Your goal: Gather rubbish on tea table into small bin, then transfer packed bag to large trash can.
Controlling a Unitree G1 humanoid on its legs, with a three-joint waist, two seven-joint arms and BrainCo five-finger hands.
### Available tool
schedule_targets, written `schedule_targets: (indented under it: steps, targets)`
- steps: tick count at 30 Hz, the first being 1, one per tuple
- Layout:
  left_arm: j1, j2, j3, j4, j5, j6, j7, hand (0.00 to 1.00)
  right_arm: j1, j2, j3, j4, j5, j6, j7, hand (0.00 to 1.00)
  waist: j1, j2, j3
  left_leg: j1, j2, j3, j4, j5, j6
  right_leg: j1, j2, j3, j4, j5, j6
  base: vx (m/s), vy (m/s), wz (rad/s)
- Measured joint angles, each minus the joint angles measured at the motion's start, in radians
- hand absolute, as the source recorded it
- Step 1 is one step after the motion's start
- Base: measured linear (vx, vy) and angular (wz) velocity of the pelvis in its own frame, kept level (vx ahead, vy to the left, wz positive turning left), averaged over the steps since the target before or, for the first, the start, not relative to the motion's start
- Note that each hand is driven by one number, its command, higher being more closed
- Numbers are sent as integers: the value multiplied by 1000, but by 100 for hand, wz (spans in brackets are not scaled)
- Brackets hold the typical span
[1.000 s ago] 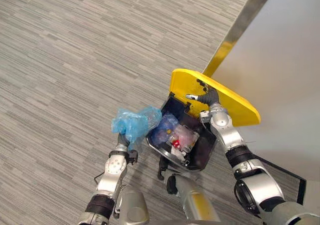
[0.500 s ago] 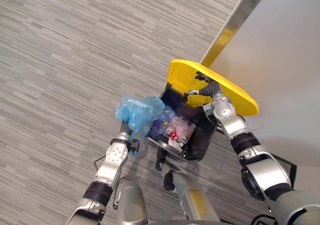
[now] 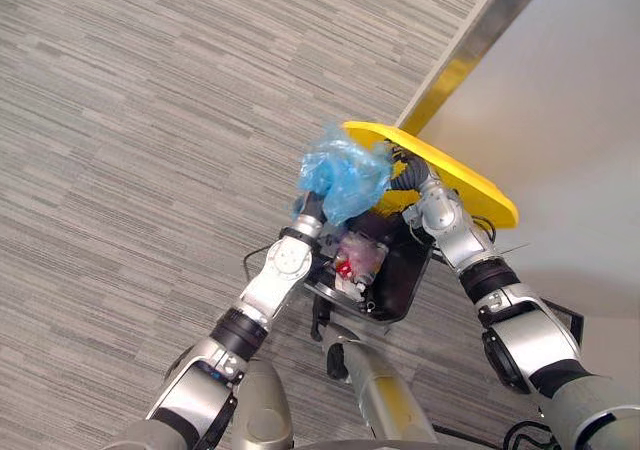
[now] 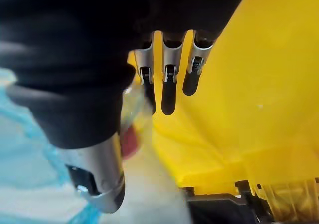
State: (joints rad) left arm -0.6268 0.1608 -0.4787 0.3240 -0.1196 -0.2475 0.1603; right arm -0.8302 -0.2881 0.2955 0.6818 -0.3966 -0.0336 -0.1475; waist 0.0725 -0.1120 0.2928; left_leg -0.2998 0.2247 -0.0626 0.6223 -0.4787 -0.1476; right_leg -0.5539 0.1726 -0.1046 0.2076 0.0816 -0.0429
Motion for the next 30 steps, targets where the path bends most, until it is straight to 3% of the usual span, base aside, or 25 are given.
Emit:
schedule_targets:
  steps: [6,12,17,30]
  targets:
    - [-94,-3,-22,92,5,11,19,100,-44,-18,55,-1,-8,0,2,0,-4,0,0,-24,0,37,26,-10,7,-33,5,22,14,4,-6,6,38,-15]
    - [-144,-82,-22,212,5,25,19,100,-73,-43,67,-1,-38,1,3,0,-8,0,0,-85,1,40,85,-27,10,-77,5,24,21,9,-5,-21,35,-6]
    - [-144,-99,-20,289,5,33,19,100,-86,-44,56,1,-47,10,1,0,-7,3,2,-121,-1,39,114,-32,14,-108,0,21,39,10,-5,-7,13,-1]
    - [-136,-138,49,395,34,47,23,100,-113,-74,-24,1,-244,47,-69,0,-33,23,107,-205,-21,23,167,-38,27,-170,-35,-1,74,12,-4,-24,26,6]
